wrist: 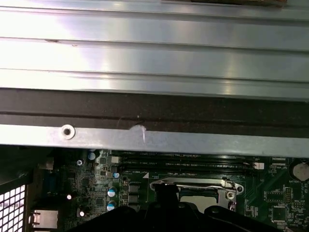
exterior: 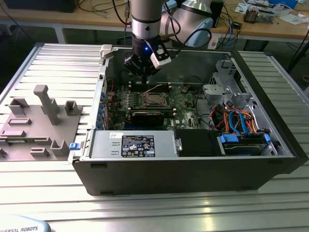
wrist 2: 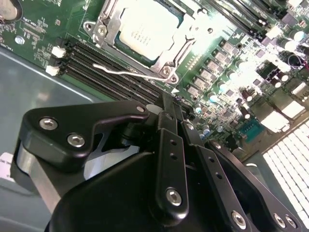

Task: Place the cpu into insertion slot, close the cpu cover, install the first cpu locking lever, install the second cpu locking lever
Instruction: 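Install the first cpu locking lever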

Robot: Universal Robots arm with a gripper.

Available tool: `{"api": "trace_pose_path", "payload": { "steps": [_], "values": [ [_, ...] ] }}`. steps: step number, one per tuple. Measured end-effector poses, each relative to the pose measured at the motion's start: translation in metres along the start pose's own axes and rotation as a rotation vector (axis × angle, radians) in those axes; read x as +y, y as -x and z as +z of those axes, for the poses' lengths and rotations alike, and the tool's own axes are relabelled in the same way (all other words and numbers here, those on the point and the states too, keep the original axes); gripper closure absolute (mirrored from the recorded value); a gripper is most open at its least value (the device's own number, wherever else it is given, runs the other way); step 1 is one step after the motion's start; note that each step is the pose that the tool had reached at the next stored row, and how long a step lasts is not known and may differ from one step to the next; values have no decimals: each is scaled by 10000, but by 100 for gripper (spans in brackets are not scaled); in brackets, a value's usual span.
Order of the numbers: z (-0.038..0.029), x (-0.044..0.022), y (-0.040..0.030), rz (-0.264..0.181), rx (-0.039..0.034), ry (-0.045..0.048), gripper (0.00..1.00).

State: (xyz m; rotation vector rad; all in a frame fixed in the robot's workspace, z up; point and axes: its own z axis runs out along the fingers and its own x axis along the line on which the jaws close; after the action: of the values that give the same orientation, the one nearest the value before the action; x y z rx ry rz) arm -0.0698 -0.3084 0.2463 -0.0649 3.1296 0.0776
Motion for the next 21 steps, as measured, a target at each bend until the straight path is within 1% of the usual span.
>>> {"api": "trace_pose_path", "payload": {
  "steps": [3,5,18,21],
  "values": [
    [13,4,21,-1,3,-50,89],
    [18,4,26,0,4,-59,89],
    [40,3,29,-1,3,-59,89],
    [55,2,33,-3,3,-59,89]
  ]
}}
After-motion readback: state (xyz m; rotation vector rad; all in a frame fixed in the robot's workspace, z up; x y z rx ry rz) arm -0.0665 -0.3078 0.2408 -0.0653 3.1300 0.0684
